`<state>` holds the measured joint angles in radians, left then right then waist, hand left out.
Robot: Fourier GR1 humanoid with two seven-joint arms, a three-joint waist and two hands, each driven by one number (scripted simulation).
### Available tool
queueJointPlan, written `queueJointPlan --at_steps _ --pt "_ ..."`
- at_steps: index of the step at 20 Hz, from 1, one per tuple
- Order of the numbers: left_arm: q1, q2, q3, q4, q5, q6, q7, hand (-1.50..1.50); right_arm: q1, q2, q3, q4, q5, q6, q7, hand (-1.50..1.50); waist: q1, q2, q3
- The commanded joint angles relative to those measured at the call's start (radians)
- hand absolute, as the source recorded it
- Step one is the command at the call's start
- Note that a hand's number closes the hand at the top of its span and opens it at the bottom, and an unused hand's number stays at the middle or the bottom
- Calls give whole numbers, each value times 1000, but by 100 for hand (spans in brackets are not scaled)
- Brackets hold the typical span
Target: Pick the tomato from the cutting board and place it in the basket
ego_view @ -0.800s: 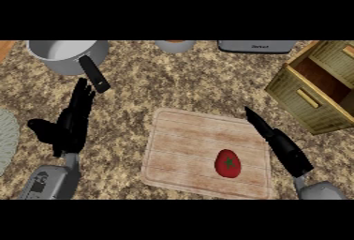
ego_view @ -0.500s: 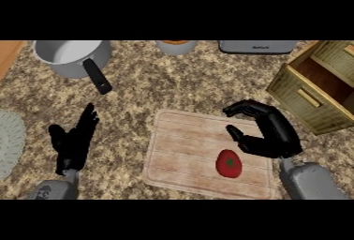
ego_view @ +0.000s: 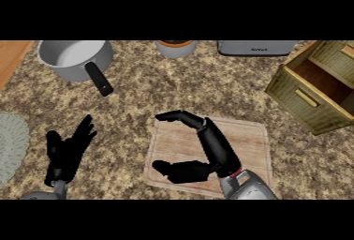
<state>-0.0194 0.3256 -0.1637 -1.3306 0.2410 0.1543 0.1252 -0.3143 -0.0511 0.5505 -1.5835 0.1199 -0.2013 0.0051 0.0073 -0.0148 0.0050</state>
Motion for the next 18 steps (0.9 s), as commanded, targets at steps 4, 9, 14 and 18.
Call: queueJointPlan --at_steps 4,9,14,18 --pt "82 18 1 42 6 8 74 0 -124 -220 5 -22 377 -52 337 -150 -49 -13 -16" --pt "141 34 20 20 23 -5 59 0 -253 -372 -28 -180 412 194 604 -150 -46 -18 -13" --pt "120 10 -2 -3 -2 32 86 0 -362 -462 -71 -340 273 492 834 -150 -56 -11 -11" --pt "151 11 -7 -14 12 3 72 0 -388 -539 -142 -385 45 709 934 -150 -54 -6 -11"
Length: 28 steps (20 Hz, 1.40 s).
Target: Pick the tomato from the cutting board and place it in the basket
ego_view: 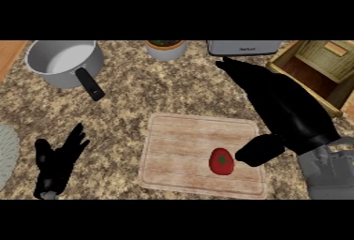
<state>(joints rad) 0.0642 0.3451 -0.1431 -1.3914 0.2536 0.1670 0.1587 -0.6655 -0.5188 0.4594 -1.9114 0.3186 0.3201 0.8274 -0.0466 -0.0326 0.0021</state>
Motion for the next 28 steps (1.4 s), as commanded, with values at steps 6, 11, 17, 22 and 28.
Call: queueJointPlan --at_steps 6,11,17,22,28 --pt "93 6 -15 26 -6 -10 26 0 -41 -187 -122 -139 -415 338 277 -150 6 14 -6" --pt "85 4 -24 19 -14 -14 40 0 -90 -270 -142 -176 -589 322 370 -150 13 16 -7" --pt "50 13 -30 -19 -16 -28 91 0 -78 -285 -102 -214 -631 205 426 -150 38 26 -4" --pt "76 -13 -31 33 -31 -41 24 0 -34 -240 -33 -234 -533 131 399 -150 48 30 -4" --pt "62 -6 -18 27 -32 -49 49 0 65 -167 73 -219 -331 82 319 -150 52 33 -3"
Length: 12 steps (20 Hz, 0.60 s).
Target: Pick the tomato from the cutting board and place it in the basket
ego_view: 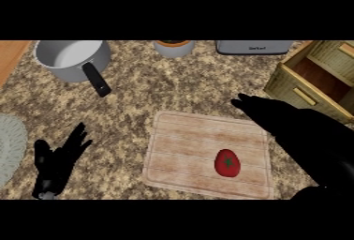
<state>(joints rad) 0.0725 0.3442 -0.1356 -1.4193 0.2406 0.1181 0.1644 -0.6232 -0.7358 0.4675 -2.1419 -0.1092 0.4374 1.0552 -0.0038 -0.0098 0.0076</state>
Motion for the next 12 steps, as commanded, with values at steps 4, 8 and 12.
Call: queueJointPlan --at_steps 4,8,12 --pt "-5 -25 -7 64 -9 23 95 0 59 20 73 57 135 11 43 -150 1 10 -8" --pt "72 25 13 -10 5 -32 74 0 126 83 147 39 218 -24 57 -150 7 7 -8" --pt "73 -6 1 21 -21 -15 64 0 180 108 163 81 308 -41 -20 -150 5 9 -8"
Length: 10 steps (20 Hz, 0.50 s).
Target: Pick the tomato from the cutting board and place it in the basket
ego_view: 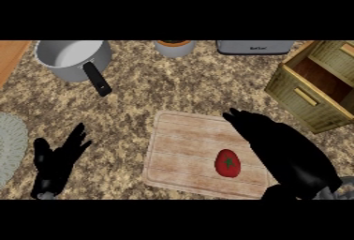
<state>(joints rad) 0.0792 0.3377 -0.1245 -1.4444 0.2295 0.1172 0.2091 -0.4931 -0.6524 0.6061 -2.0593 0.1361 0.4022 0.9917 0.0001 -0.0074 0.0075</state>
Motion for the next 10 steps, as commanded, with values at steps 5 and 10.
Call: queueJointPlan --at_steps 5,10 --pt "61 -41 -41 43 -59 28 29 0 92 37 -10 75 137 -15 -77 -150 1 8 -7" --pt "45 -49 -18 69 -44 -4 12 0 102 120 32 114 243 -32 -79 -150 4 9 -8"
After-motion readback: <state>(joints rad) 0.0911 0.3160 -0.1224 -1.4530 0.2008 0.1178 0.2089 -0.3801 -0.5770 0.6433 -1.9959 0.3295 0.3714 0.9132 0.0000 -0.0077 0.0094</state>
